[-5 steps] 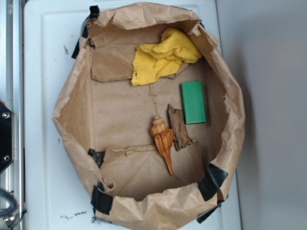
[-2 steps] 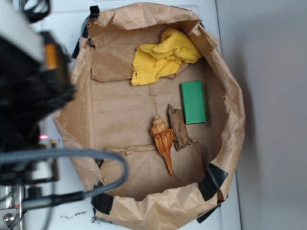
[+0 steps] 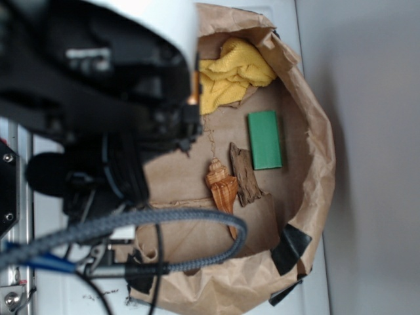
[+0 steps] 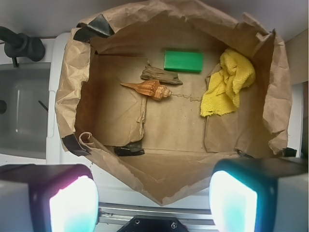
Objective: Grab the shell.
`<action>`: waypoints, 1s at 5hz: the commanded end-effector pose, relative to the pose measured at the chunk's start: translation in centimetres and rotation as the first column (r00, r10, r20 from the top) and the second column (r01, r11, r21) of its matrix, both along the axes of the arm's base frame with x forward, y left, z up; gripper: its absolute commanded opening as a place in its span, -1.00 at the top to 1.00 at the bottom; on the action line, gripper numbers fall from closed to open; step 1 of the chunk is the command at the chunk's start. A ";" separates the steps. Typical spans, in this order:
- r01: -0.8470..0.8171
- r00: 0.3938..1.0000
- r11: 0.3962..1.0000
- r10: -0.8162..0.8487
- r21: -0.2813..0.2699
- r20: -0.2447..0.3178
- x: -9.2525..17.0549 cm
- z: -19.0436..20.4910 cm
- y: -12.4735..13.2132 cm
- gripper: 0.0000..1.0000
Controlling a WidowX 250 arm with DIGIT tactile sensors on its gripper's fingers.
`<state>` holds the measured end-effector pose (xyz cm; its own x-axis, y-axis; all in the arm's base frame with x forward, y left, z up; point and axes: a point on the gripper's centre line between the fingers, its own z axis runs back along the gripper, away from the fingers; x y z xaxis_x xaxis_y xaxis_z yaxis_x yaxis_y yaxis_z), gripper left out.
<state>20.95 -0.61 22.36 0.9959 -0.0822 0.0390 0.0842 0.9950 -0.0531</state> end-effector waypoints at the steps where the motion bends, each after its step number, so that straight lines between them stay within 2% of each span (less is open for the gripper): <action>1: -0.018 0.998 1.000 0.018 0.001 0.055 0.4 1.3 0.2 -1.00; 2: 0.052 0.998 0.995 -0.055 0.079 0.026 2.1 -3.0 0.3 -1.00; 3: 0.157 0.986 0.979 -0.163 0.133 0.035 3.6 -5.6 0.4 -1.00; 4: 0.385 0.912 0.906 -0.402 0.173 0.078 4.2 -8.0 -0.3 -1.00; 5: 0.479 0.857 0.850 -0.507 0.220 0.092 4.1 -9.5 -0.4 -1.00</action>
